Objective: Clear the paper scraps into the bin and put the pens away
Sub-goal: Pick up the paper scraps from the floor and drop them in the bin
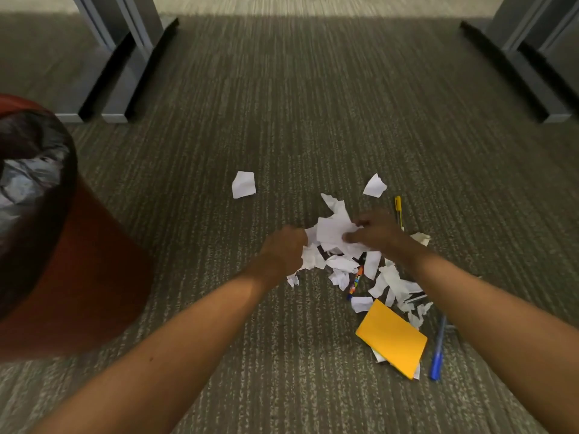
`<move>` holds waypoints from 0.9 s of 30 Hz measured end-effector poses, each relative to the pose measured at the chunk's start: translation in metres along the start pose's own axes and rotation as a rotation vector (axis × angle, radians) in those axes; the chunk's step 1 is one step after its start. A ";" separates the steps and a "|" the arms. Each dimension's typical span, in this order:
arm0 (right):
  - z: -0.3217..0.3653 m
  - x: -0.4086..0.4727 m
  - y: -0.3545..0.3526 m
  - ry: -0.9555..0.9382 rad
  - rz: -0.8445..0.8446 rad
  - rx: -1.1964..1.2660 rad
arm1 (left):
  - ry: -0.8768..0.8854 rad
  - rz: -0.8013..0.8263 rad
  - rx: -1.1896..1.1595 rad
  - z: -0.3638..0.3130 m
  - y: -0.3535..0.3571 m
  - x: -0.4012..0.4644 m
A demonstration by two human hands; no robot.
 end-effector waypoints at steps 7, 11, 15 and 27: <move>-0.003 -0.026 -0.019 0.236 0.198 0.788 | -0.013 -0.045 0.024 0.003 0.004 -0.001; -0.015 -0.028 -0.021 0.280 0.218 0.957 | 0.069 0.004 0.036 0.003 0.002 0.012; -0.026 -0.030 -0.023 0.323 0.223 1.066 | 0.043 -0.011 -0.034 0.004 0.002 0.011; 0.057 -0.062 -0.018 0.367 0.325 1.254 | -0.233 -0.208 -0.671 -0.001 -0.105 -0.084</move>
Point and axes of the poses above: each hand's wrist, its own x-axis towards the middle knuckle, its own y-axis out of the palm, z = x × y, the point moved 2 cm from there along x, towards the middle knuckle, and after that the axes turned 3 degrees about x, right-handed, at the moved point
